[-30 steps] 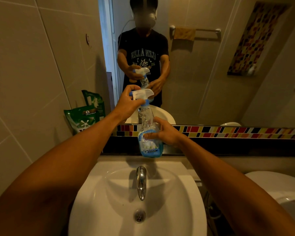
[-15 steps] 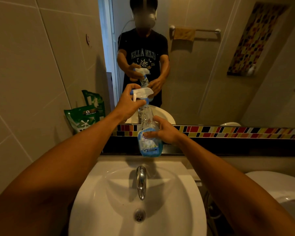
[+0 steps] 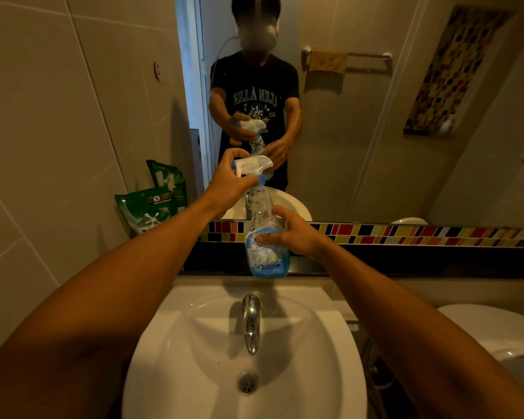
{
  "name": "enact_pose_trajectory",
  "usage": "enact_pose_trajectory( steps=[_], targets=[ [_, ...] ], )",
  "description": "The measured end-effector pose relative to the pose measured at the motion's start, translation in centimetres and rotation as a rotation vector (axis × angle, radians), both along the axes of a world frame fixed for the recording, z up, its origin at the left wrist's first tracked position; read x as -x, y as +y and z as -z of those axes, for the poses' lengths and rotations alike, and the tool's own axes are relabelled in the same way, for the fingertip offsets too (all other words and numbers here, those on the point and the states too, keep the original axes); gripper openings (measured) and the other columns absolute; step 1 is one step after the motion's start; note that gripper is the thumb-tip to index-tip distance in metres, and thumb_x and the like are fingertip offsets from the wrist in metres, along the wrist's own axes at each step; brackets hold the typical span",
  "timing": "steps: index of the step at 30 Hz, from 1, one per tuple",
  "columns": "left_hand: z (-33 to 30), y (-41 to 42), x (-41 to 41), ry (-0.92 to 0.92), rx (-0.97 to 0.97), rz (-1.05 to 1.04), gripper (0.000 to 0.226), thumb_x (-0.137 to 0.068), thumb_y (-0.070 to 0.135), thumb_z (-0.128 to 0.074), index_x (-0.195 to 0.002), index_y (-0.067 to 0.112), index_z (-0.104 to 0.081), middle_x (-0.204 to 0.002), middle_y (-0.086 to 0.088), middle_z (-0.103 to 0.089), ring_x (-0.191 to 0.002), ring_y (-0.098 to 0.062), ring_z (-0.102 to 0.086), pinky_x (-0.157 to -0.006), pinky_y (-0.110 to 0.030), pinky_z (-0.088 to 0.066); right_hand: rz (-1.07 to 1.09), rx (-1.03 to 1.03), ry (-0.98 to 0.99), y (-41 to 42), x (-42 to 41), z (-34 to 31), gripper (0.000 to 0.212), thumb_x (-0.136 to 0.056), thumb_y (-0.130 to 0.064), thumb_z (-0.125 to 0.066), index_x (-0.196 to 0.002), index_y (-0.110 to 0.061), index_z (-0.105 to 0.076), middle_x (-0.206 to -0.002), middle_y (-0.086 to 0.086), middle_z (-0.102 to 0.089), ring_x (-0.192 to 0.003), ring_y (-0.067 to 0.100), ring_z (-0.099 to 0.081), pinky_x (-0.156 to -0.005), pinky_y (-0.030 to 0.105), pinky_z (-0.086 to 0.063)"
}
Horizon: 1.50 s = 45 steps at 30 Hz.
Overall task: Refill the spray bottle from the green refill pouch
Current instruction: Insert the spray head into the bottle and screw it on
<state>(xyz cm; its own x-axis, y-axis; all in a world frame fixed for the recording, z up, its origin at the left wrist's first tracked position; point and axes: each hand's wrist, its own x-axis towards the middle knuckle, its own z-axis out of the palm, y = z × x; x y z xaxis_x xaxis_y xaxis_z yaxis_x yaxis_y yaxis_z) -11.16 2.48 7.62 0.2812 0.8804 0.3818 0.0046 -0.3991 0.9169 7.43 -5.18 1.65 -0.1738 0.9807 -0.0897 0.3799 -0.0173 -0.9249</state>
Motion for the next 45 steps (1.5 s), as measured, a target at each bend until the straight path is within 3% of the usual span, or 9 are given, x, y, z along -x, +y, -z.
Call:
enact_pose_trajectory(
  steps=[3,6,11,14,20,27,32,37,45],
  targets=[
    [0.1,-0.1,-0.1,-0.026,-0.005,0.010,0.055,-0.075,0.023,-0.083,-0.115,0.034,-0.046,-0.119,-0.007,-0.057,-0.100,-0.022,-0.065,-0.067,-0.019,-0.056,-0.002,0.004,0.001,-0.1,0.2,-0.1,0.060,-0.086,-0.015,-0.087,-0.137,-0.019,-0.055,-0.122,0.008,-0.077,-0.105,0.026,-0.079,-0.092,0.052,-0.065],
    [0.3,0.0,0.0,-0.029,-0.012,0.006,0.056,-0.073,0.022,-0.086,-0.111,0.037,-0.047,-0.122,-0.008,-0.057,-0.102,-0.024,-0.066,-0.073,-0.025,-0.059,-0.011,-0.004,0.001,-0.2,0.4,-0.2,0.058,-0.086,-0.014,-0.086,-0.135,-0.018,-0.056,-0.120,0.007,-0.078,-0.103,0.024,-0.080,-0.088,0.046,-0.066],
    [0.3,0.2,0.5,0.008,-0.006,-0.015,0.056,-0.075,0.012,-0.080,-0.118,0.030,-0.050,-0.115,-0.001,-0.057,-0.095,-0.019,-0.066,-0.063,-0.016,-0.054,-0.005,-0.002,0.006,-0.4,0.4,-0.3,0.055,-0.086,-0.012,-0.086,-0.133,-0.016,-0.057,-0.116,0.006,-0.078,-0.100,0.022,-0.080,-0.080,0.037,-0.067],
    [0.4,0.4,0.5,0.026,0.008,-0.033,0.055,-0.074,0.013,-0.077,-0.116,0.033,-0.049,-0.119,-0.012,-0.058,-0.097,-0.028,-0.066,-0.062,-0.018,-0.054,-0.008,-0.003,0.000,-0.6,0.5,-0.4,0.054,-0.087,-0.011,-0.084,-0.133,-0.015,-0.056,-0.116,0.007,-0.078,-0.099,0.022,-0.080,-0.077,0.035,-0.067],
    [0.7,-0.1,0.4,0.006,-0.052,-0.041,0.060,-0.071,0.029,-0.087,-0.113,0.033,-0.044,-0.119,-0.009,-0.058,-0.099,-0.023,-0.066,-0.078,-0.032,-0.060,-0.012,-0.006,0.003,-0.6,0.9,-0.5,0.057,-0.087,-0.009,-0.084,-0.136,-0.012,-0.055,-0.121,0.013,-0.077,-0.107,0.030,-0.078,-0.089,0.047,-0.066],
    [0.6,-0.1,0.5,-0.005,-0.043,-0.046,0.057,-0.073,0.016,-0.083,-0.115,0.032,-0.047,-0.114,0.003,-0.057,-0.090,-0.008,-0.066,-0.064,-0.016,-0.055,-0.008,-0.001,0.009,-0.5,0.9,-0.4,0.059,-0.087,-0.010,-0.085,-0.137,-0.013,-0.054,-0.123,0.012,-0.076,-0.108,0.030,-0.078,-0.094,0.052,-0.064],
    [0.4,0.1,0.6,0.021,-0.012,-0.034,0.058,-0.074,0.011,-0.079,-0.120,0.030,-0.048,-0.114,-0.001,-0.057,-0.095,-0.018,-0.064,-0.061,-0.014,-0.054,-0.005,0.010,0.009,-0.5,0.9,-0.4,0.057,-0.087,-0.010,-0.085,-0.135,-0.015,-0.055,-0.120,0.010,-0.077,-0.106,0.028,-0.079,-0.090,0.049,-0.066],
    [0.7,-0.3,0.5,0.019,-0.057,-0.038,0.056,-0.074,0.028,-0.085,-0.114,0.036,-0.045,-0.118,-0.003,-0.057,-0.098,-0.018,-0.064,-0.072,-0.022,-0.056,-0.013,0.002,-0.004,-0.7,1.1,-0.6,0.056,-0.087,-0.012,-0.085,-0.134,-0.015,-0.056,-0.119,0.007,-0.077,-0.104,0.024,-0.079,-0.081,0.036,-0.067],
    [0.4,0.0,0.6,0.043,-0.006,-0.007,0.060,-0.075,0.013,-0.082,-0.121,0.027,-0.047,-0.122,-0.014,-0.058,-0.102,-0.029,-0.066,-0.069,-0.023,-0.057,-0.005,0.007,-0.019,-0.7,0.8,-0.6,0.060,-0.087,-0.012,-0.085,-0.138,-0.015,-0.054,-0.124,0.011,-0.075,-0.108,0.029,-0.077,-0.092,0.050,-0.065]
  ],
)
